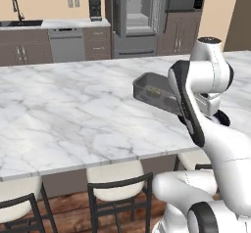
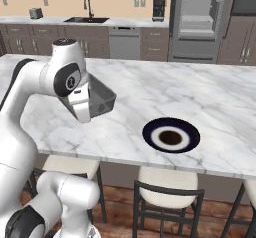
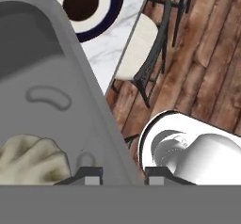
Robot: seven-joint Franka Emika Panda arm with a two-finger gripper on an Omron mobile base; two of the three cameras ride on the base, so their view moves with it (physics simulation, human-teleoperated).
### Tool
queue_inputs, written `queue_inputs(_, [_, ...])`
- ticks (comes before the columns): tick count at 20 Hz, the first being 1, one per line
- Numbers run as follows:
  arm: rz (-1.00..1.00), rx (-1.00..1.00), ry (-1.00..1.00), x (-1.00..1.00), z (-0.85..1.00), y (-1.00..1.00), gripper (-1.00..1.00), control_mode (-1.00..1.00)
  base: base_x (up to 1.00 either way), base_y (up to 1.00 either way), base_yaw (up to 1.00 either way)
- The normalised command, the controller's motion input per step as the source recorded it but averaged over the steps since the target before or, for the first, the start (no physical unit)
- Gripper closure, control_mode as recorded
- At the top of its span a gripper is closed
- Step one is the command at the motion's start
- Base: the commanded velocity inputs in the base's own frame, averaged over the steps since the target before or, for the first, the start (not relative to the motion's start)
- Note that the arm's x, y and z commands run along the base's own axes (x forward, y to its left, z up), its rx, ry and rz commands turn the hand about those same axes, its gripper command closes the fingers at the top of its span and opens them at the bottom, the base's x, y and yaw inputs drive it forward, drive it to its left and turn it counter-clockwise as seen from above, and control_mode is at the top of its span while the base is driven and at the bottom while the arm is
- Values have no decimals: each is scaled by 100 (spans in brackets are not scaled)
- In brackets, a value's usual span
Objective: Place two dumplings into each of the tupperware containers and then place the containers in the fridge.
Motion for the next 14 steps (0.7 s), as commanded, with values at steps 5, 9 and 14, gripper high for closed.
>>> queue_inputs(5, [-11,1,-1,-39,11,0,100,-100,0,0,0])
queue_inputs(9, [0,-13,-2,-29,0,0,100,-100,0,0,0])
queue_inputs(14, [0,-7,0,-24,4,0,100,-100,0,0,0])
